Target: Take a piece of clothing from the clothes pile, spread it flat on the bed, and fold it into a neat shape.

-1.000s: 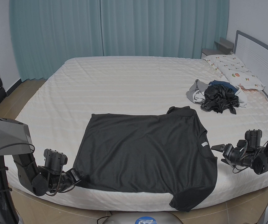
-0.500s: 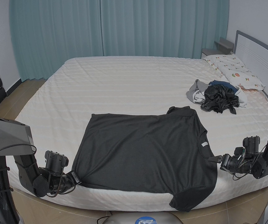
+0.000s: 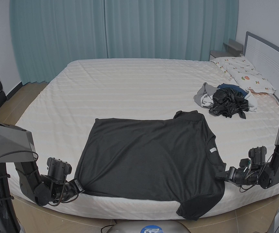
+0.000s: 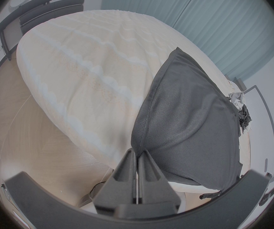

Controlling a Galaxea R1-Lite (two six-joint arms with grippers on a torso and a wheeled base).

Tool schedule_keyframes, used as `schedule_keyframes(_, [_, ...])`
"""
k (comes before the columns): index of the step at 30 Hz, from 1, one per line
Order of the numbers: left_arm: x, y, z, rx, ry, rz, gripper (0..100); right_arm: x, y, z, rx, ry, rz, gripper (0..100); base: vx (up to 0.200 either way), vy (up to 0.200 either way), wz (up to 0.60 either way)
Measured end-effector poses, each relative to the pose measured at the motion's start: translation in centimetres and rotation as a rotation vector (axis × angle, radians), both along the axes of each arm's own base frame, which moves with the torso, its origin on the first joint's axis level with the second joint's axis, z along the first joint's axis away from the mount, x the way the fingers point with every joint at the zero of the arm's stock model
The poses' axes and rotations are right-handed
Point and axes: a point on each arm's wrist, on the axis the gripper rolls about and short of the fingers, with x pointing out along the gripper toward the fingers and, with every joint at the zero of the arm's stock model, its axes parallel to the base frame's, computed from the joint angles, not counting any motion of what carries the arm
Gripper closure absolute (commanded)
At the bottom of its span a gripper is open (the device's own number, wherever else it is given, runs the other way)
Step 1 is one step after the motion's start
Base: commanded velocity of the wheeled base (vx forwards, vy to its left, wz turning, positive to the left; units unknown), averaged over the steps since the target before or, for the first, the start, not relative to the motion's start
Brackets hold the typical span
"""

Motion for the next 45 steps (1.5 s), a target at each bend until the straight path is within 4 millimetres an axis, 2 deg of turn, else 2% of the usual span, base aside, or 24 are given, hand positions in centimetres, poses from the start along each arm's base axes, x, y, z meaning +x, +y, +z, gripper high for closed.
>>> schedule_keyframes(9, [0.0,0.0,0.0,0.000,0.000,0.000,100,-0.1,-0.3,-0.3,-0.013,0.007,-0.003,100,0.000,0.000,0.00])
schedule_keyframes(10, [0.0,0.0,0.0,0.000,0.000,0.000,100,-0.1,-0.4,-0.3,-0.018,0.006,0.001,0,0.000,0.000,0.00])
schedule_keyframes(27, [0.0,0.0,-0.1,0.001,0.005,-0.001,100,-0.2,-0.5,-0.8,-0.027,0.012,0.014,0,0.000,0.000,0.00])
schedule_keyframes(28, [0.0,0.0,-0.1,0.001,0.005,-0.001,100,-0.1,-0.4,-0.9,-0.027,0.012,0.017,100,0.000,0.000,0.00])
schedule_keyframes(36, [0.0,0.0,-0.2,0.002,0.009,-0.002,100,-0.2,0.0,-1.3,-0.064,0.039,0.026,100,0.000,0.000,0.00])
schedule_keyframes(45, [-0.8,0.2,-0.4,0.038,0.065,-0.033,100,-0.5,-1.1,-1.0,-0.092,0.071,0.017,100,0.000,0.000,0.00])
